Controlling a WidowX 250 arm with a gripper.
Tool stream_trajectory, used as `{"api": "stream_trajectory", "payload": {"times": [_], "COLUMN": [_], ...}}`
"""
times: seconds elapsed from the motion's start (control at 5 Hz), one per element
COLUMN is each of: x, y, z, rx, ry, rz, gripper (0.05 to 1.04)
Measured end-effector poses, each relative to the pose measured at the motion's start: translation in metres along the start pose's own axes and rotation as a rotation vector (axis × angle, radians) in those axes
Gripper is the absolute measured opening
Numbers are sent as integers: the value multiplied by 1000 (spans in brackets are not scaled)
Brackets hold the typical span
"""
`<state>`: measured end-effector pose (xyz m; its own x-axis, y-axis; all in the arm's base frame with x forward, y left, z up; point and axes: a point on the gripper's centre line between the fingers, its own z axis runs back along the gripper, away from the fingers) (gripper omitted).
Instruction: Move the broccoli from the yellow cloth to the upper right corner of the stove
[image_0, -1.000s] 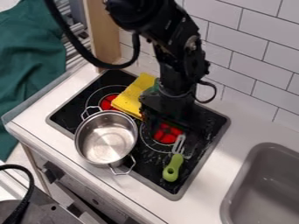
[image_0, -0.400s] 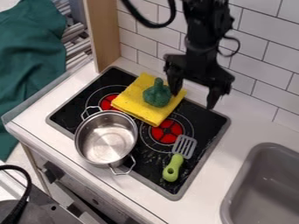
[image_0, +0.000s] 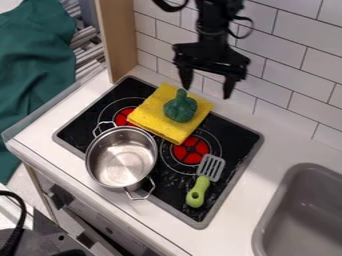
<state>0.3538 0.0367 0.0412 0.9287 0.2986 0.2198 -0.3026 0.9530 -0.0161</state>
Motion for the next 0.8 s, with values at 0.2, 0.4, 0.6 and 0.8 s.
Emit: {"api": "stream_trajectory", "payload": {"times": [0.2,0.4,0.6,0.8], "x": [4,6,1,-1], "y": [19,24,24,27], "z": [-6,-13,-26,-33], "rx": [0,13,16,15], "ry": [-3,11,54,70], "rz": [47,22,17,15], "gripper": [1008,1008,1008,1008]}}
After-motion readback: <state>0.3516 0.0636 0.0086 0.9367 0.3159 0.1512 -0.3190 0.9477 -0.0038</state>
